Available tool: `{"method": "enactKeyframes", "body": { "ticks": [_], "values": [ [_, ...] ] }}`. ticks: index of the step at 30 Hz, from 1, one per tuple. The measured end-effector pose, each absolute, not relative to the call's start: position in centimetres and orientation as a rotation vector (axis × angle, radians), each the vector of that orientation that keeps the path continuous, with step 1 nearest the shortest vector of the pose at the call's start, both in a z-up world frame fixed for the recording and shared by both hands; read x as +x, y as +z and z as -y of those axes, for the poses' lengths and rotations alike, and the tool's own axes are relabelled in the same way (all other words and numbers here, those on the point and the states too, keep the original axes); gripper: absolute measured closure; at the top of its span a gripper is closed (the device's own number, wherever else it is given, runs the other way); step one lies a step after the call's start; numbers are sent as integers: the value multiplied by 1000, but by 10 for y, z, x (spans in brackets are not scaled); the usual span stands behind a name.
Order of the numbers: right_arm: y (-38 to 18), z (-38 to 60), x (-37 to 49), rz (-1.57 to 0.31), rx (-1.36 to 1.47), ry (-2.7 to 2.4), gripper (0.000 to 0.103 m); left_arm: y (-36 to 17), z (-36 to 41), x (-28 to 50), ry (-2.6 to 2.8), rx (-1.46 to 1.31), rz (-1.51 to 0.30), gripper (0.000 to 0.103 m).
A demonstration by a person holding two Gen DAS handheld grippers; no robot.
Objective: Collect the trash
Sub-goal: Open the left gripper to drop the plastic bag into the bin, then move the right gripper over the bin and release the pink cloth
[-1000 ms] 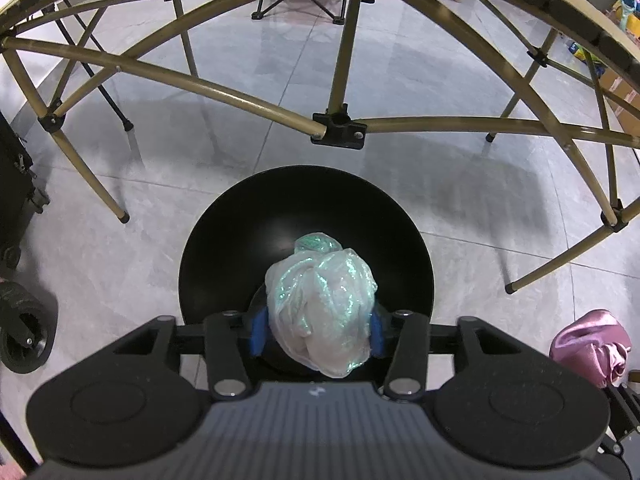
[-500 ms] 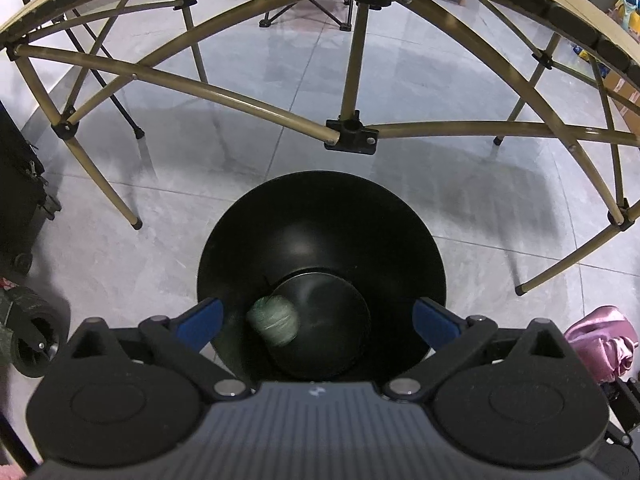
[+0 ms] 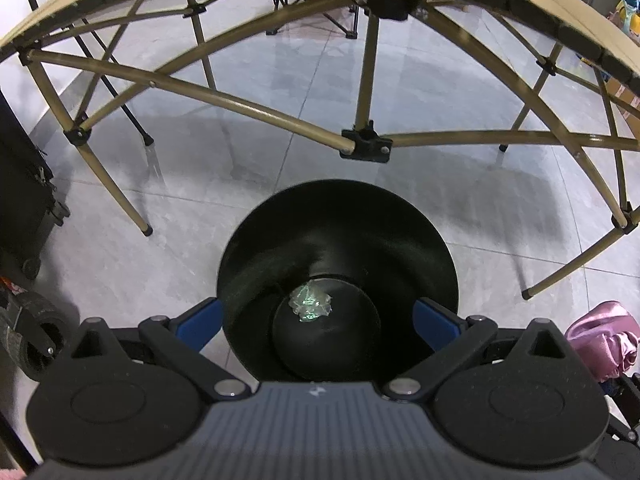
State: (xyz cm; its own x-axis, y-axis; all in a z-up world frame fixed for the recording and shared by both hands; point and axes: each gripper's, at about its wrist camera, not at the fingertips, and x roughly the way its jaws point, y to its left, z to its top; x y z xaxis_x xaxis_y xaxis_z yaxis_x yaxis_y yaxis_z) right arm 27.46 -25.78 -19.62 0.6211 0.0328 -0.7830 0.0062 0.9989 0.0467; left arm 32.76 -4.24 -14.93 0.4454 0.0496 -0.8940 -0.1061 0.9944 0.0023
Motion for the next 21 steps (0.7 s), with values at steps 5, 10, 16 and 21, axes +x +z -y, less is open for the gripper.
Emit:
{"method": "enactKeyframes", "body": {
  "ticks": [5,10,16,21],
  "values": [
    [-192,248,276,-899,41,34,73,-141,34,322,114,-44,-1067,0],
    [-185,235,278,-898,44,54,73,-134,20,319,132,-49,-1043,0],
    [-175,217,282,-887,44,92,73,-129,2,314,164,-49,-1019,0],
    [-166,200,286,-876,39,123,73,-124,-18,311,204,-61,-999,0]
  ]
}}
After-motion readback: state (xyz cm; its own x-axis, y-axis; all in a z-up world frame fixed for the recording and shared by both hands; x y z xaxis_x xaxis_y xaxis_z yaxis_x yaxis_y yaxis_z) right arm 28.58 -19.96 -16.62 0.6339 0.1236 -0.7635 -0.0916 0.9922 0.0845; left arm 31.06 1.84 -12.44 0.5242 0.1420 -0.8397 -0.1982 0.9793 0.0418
